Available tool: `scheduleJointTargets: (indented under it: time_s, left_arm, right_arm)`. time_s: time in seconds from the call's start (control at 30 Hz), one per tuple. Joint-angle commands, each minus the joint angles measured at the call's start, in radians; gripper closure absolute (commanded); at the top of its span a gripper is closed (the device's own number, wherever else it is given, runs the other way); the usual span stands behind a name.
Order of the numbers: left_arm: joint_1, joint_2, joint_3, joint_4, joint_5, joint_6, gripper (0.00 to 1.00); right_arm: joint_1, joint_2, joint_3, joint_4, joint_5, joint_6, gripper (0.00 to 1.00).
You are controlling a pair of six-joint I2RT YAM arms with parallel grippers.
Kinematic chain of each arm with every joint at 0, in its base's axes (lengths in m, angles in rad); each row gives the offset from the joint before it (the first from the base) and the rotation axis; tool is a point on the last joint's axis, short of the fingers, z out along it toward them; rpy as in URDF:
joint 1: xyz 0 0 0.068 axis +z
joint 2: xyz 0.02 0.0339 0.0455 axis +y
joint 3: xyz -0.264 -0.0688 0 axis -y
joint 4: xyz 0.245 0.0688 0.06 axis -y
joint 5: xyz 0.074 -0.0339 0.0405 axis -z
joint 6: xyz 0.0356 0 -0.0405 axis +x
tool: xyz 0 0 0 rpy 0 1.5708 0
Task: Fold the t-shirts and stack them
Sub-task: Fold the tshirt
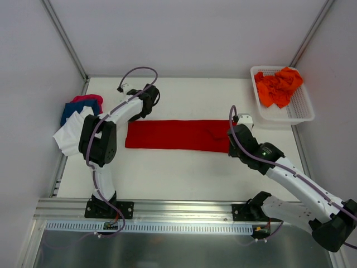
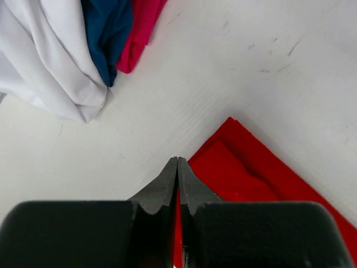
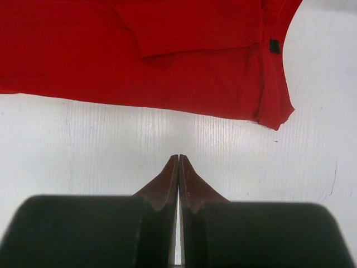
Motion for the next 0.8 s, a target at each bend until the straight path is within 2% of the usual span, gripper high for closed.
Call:
scheduleJointTargets:
  time_s: [0.0, 0.17, 0.4, 0.57, 0.77]
  left_arm:
    - [-0.013, -0.136, -0.043, -0.028, -0.012, 0.000, 1.00]
    - [-0.067, -0.177, -0.114, -0.025, -0.039, 0.020, 1.00]
    - [-0.070, -0.108, -0.099, 0.023, 0.048, 0.071, 1.00]
    - [-0.070, -0.140, -0.151, 0.118, 0.140, 0.114, 1.00]
    - [-0.059, -0.145, -0.191, 0.190, 0.158, 0.188, 1.00]
  right_arm:
    - [0.016, 0.019, -0.011, 0.002, 0.026, 0.016, 0.99]
    - [0.016, 0.115, -0.021, 0.043, 0.053, 0.040, 0.99]
    - [0.005, 0.412, 0.106, 0.055, 0.119, 0.059, 0.99]
    - [-0.098, 0.563, 0.197, 0.118, 0.017, 0.018, 1.00]
    - [-0.196, 0.672, 0.275, 0.134, -0.017, -0.024, 1.00]
